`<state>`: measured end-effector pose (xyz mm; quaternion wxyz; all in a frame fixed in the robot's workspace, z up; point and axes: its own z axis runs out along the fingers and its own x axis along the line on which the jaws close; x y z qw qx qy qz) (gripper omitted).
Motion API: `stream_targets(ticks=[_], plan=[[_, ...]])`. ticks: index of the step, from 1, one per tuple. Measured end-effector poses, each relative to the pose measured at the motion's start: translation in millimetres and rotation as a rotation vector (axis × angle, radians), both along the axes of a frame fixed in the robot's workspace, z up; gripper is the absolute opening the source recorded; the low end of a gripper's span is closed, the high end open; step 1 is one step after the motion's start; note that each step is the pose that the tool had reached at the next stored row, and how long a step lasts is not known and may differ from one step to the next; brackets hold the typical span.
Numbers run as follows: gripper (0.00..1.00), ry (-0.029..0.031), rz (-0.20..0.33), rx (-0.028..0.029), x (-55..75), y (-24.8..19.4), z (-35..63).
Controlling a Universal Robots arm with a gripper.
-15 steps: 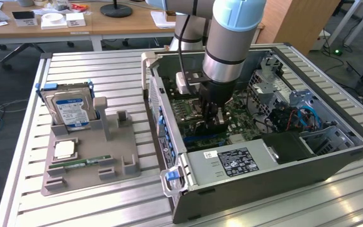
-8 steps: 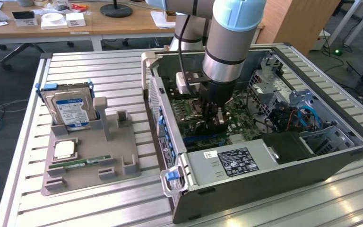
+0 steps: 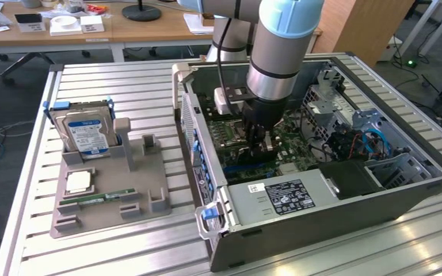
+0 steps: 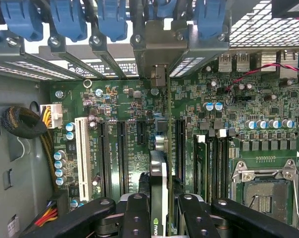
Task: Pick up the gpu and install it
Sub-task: 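Insert the gpu into the slot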
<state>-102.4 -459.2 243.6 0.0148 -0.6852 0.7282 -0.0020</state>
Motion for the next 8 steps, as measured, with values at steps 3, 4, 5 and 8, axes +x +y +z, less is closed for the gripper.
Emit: stream_targets(ticks=[3, 4, 5, 8], plan=[[0.27, 0.0001, 0.000, -0.0001, -0.1, 0.0, -0.4], [0.27, 0.0001, 0.000, -0.0001, -0.1, 0.0, -0.4], [0.27, 0.0001, 0.000, -0.0001, -0.1, 0.0, -0.4], [0.27, -0.0001, 0.000, 0.0003, -0.1, 0.0, -1.1]])
